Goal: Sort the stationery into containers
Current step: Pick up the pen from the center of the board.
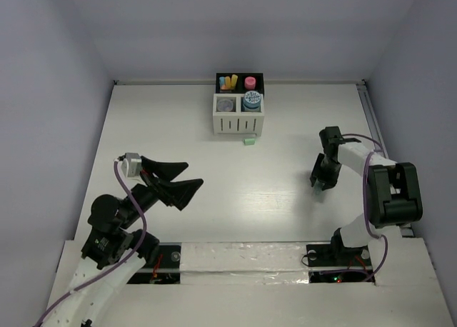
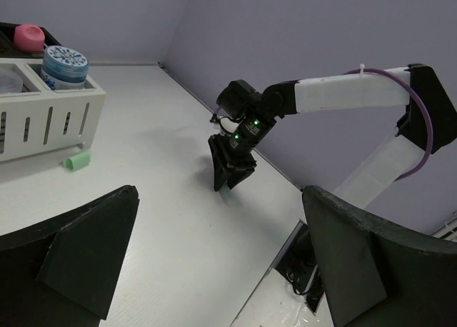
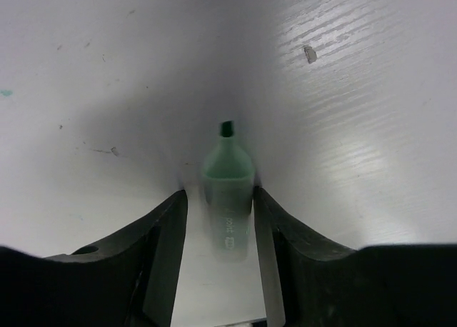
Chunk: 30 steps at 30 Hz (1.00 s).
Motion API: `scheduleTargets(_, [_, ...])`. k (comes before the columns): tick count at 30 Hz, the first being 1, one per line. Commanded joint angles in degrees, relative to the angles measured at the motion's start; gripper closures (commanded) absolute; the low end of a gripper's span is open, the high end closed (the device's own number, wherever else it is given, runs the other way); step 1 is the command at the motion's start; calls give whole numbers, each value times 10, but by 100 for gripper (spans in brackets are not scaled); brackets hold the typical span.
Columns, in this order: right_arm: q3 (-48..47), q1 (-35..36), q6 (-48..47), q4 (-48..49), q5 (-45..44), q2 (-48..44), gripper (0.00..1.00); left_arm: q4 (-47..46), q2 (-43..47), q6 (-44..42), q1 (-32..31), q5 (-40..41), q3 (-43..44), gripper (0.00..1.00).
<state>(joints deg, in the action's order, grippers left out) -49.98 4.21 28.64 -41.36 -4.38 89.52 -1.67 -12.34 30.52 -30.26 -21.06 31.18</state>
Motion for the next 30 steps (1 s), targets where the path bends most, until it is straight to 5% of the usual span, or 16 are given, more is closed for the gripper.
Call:
scheduleTargets(1, [-1, 8, 2, -16, -19, 32, 57, -24, 8, 7, 3, -11, -8, 1])
scheduleTargets(12, [-7, 76, 7, 33, -16, 1, 90, -214, -81, 119, -10, -107, -145, 1])
scheduleTargets(21, [-122, 266, 63, 107, 26, -51, 90, -294, -252, 94, -121, -12, -138, 1])
scheduleTargets(30, [-116, 340, 81, 234, 64, -70, 91, -292, -374, 60, -144, 82, -76, 2])
